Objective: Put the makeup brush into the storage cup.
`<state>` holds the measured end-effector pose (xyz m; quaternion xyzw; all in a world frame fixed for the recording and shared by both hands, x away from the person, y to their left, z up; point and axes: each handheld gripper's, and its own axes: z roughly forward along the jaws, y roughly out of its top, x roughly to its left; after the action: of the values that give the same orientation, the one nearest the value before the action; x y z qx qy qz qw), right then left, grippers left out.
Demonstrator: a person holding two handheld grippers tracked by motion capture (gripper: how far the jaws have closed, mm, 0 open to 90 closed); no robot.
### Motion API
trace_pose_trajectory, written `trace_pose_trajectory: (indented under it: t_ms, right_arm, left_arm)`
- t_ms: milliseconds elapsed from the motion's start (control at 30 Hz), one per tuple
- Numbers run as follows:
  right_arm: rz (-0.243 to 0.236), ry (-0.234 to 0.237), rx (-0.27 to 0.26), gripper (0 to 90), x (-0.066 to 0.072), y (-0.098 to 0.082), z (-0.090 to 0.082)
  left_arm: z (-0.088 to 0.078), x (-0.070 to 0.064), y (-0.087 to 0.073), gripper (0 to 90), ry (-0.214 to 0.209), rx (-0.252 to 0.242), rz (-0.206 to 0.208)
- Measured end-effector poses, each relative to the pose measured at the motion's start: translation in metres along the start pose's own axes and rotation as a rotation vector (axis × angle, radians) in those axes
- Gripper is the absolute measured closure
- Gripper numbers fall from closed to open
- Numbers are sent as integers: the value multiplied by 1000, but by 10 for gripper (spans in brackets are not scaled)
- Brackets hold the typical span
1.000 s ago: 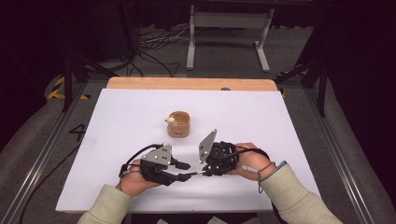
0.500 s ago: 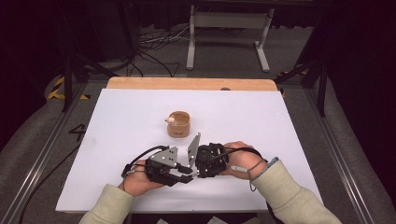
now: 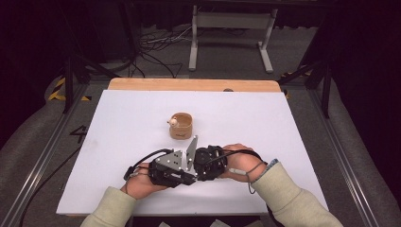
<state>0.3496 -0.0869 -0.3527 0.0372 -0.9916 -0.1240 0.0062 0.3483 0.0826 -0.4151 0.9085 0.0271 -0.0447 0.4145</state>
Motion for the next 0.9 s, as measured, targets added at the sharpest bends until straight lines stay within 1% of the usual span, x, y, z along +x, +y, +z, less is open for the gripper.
trace_pose_trajectory:
  t_ms: [67,200,533,767,800,833,867,900]
  right_arm:
    - [18,6,-8,843,0,-1,-1]
    - [10,7,-16,843,-1,-1,2]
    - [11,13,-23,843,-3,-1,1]
    - [3,14,-26,835,-3,-2,2]
    - [13,12,-27,823,-2,-2,1]
    - [-2,15,-57,726,-3,-3,-1]
    - [-2,17,-92,661,-4,-4,-3]
    - [5,14,-111,618,-4,-5,-5]
  left_arm:
    - [0,0,-1,828,-1,-4,-6]
    - [2,0,0,829,-1,13,1]
    - [3,0,0,832,12,21,-4]
    - [2,-1,0,837,21,29,9]
    - [2,-1,1,837,30,31,9]
    - [2,-1,1,837,33,38,15]
    - [2,-2,1,837,34,33,11]
    - [1,-1,0,837,34,28,13]
